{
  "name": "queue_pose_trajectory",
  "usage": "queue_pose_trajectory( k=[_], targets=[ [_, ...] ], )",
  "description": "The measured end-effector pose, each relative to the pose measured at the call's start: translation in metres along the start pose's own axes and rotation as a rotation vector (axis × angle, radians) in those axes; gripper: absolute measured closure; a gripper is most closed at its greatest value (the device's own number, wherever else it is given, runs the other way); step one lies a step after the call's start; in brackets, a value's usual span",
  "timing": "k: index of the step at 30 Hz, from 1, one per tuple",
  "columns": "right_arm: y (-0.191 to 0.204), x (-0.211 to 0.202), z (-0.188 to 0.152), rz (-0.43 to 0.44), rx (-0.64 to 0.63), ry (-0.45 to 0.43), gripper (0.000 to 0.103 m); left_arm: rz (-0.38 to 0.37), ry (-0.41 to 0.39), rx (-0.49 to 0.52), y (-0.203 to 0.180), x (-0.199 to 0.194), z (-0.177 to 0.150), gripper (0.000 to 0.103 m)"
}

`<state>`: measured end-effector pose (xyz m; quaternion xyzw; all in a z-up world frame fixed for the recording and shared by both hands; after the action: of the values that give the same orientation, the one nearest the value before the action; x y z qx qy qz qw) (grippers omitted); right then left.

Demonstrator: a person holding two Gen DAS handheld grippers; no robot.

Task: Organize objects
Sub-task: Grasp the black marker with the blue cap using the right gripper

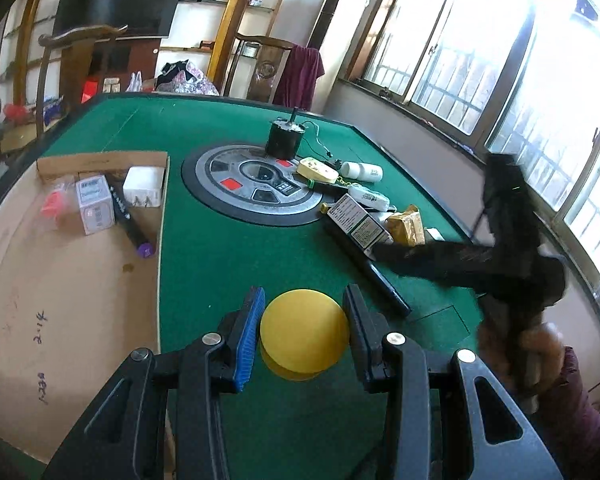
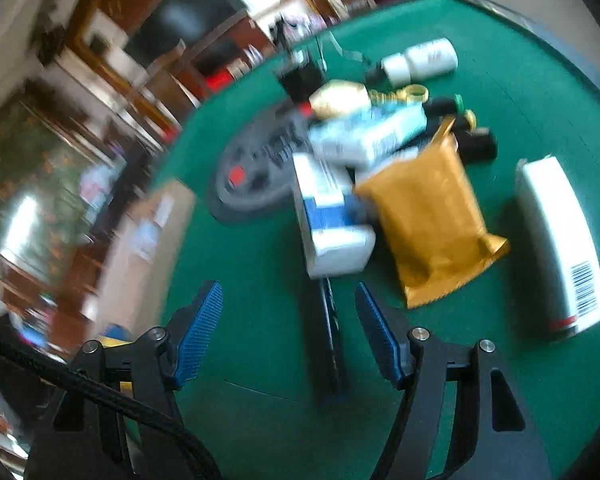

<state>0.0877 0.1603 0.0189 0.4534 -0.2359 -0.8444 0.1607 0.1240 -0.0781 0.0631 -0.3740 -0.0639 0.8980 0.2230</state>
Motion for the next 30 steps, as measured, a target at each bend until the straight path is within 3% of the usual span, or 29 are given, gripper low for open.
queue_pose_trajectory(
  k=[3, 7, 10, 15, 16, 18, 19, 20, 22, 29, 30],
  targets=[
    [0.015, 0.019, -0.005, -0.151, -0.085, 0.014, 0.034, -0.008, 0.01, -0.035, 0.012, 0.0, -0.004, 0.068],
    [0.045, 0.041, -0.012, -0.163, -0.195, 0.091, 0.034, -0.01, 0.009, -0.071, 0.027, -0.003, -0.007, 0.068],
    [0.055, 0.049, -0.013, -0.183, -0.234, 0.101, 0.034, -0.008, 0.001, -0.093, 0.039, -0.008, -0.01, 0.068],
    [0.058, 0.059, -0.002, -0.334, -0.251, 0.057, 0.037, -0.016, 0.001, -0.129, 0.052, -0.008, -0.015, 0.068],
    [0.061, 0.063, -0.003, -0.393, -0.279, 0.049, 0.044, -0.021, 0.0, -0.136, 0.054, -0.008, -0.016, 0.068],
    [0.068, 0.067, -0.003, -0.437, -0.315, 0.026, 0.07, -0.026, -0.008, -0.139, 0.055, -0.009, -0.018, 0.068],
    [0.071, 0.065, -0.004, -0.418, -0.323, 0.024, 0.089, -0.026, -0.013, -0.139, 0.056, -0.011, -0.018, 0.068],
    [0.075, 0.065, -0.006, -0.42, -0.336, 0.028, 0.091, -0.025, -0.019, -0.14, 0.058, -0.013, -0.018, 0.068],
    [0.08, 0.065, -0.01, -0.406, -0.348, 0.029, 0.091, -0.025, -0.032, -0.145, 0.062, -0.019, -0.018, 0.068],
    [0.082, 0.045, -0.007, -0.205, -0.24, 0.036, 0.091, 0.026, -0.096, -0.164, 0.086, -0.048, -0.011, 0.069],
    [0.084, 0.041, -0.007, -0.18, -0.232, 0.034, 0.091, 0.032, -0.103, -0.171, 0.09, -0.052, -0.011, 0.073]
  ],
)
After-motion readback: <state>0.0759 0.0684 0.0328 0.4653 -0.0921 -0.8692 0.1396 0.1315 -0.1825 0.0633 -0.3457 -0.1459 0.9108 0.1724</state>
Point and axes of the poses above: each gripper's, at about its wrist camera, not at the fingertips, and x roughly the way its jaws point, y to its left, z to its top, the point moved 1 cm from there along x, roughly the way its jaws point, and after that the axes turned 4 degrees about z, right-handed, at the moved point
